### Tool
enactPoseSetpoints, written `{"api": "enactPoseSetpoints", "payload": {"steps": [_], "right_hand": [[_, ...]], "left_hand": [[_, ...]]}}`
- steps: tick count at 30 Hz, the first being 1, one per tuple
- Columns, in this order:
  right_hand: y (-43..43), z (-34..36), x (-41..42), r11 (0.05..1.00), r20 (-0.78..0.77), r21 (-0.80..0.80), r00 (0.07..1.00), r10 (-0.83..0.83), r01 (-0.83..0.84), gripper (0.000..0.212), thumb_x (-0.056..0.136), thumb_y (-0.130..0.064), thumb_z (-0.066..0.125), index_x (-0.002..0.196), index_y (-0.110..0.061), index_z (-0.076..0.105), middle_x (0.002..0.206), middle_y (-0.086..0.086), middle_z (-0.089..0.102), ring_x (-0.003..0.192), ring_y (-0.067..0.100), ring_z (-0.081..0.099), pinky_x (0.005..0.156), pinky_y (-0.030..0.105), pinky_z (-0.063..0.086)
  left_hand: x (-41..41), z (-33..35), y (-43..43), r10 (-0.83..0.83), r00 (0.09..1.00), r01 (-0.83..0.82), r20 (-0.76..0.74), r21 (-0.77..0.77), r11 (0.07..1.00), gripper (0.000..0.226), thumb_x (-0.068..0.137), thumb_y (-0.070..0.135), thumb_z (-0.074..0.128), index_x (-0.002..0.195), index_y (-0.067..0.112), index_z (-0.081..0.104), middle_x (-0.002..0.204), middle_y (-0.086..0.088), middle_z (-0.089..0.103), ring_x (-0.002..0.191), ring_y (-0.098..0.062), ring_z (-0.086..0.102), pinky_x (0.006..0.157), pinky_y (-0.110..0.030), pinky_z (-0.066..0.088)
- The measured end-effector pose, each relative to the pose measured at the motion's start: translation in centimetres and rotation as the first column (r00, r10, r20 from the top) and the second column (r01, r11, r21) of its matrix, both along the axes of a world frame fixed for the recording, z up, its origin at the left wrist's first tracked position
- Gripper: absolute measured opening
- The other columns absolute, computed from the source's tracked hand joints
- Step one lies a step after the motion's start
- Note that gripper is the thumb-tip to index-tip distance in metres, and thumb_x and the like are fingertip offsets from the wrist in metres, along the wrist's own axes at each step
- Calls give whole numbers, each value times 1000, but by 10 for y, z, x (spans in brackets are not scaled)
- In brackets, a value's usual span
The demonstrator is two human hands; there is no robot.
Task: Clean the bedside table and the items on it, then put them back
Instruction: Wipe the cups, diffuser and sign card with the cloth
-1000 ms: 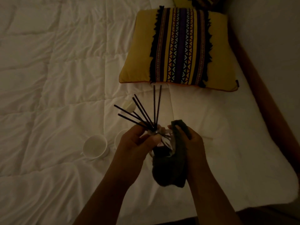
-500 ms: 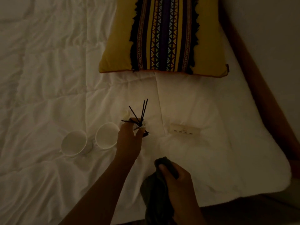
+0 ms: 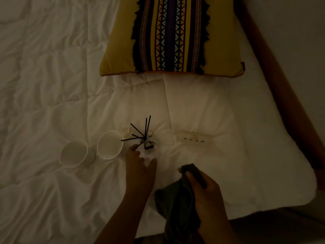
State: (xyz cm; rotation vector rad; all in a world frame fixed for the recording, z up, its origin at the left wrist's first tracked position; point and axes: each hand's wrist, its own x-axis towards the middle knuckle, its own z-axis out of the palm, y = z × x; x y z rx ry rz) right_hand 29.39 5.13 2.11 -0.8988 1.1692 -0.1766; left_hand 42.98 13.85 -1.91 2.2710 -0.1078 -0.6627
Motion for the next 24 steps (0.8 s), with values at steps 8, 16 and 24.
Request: {"api": "enactPoseSetpoints", "payload": {"steps": [8,16,24], "right_hand": [[-23,9,-13,998,65,-36,997,-50,52,45,60,-53,66,96,-28,76,90,-8,76,82,7,71,66,17,54],[-39,1,-21,983,75,17,981,-182,181,13,88,-26,63,91,-33,74,87,0,75,78,18,73,63,30,58],[-52,16,-5,887,-68,-463,997,-39,4,11,85,-29,66,93,-24,60,88,-5,66,80,9,66,66,24,54]], "left_hand": [[-12,4,-64,-291,956,294,39,-76,953,35,92,18,59,126,24,53,121,6,59,98,-4,58,72,-10,43],[0,-27,-94,-329,942,334,59,-146,931,22,94,16,52,111,27,61,103,11,64,97,-14,63,76,-16,46],[-9,4,-72,-291,957,285,7,-231,930,6,93,23,59,94,26,64,82,17,64,76,10,62,62,-2,46]]}}
